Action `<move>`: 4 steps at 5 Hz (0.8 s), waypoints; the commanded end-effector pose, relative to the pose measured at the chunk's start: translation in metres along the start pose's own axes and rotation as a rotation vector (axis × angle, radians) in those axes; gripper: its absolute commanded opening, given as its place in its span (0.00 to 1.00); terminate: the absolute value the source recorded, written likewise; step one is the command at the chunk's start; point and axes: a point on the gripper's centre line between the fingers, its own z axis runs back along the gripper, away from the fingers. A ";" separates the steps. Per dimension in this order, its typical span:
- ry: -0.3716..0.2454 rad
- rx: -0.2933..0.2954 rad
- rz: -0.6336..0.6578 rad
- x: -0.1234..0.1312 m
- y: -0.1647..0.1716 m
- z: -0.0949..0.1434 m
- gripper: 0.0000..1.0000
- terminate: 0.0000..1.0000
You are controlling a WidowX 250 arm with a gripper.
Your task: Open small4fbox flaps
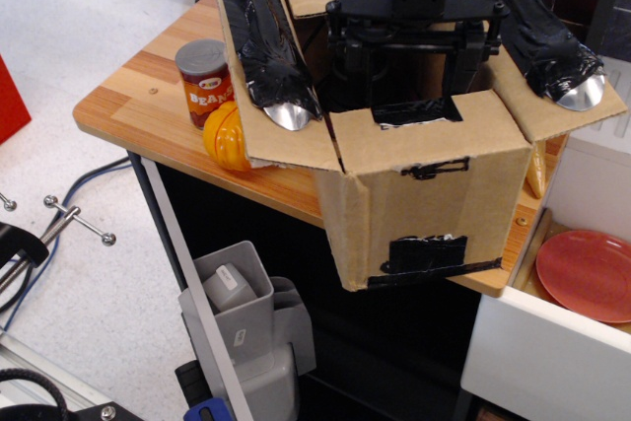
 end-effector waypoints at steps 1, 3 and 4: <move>-0.009 -0.044 -0.006 -0.002 -0.010 0.018 1.00 0.00; -0.001 -0.049 -0.018 -0.018 -0.011 0.041 1.00 0.00; -0.023 -0.019 0.025 -0.033 -0.016 0.054 1.00 0.00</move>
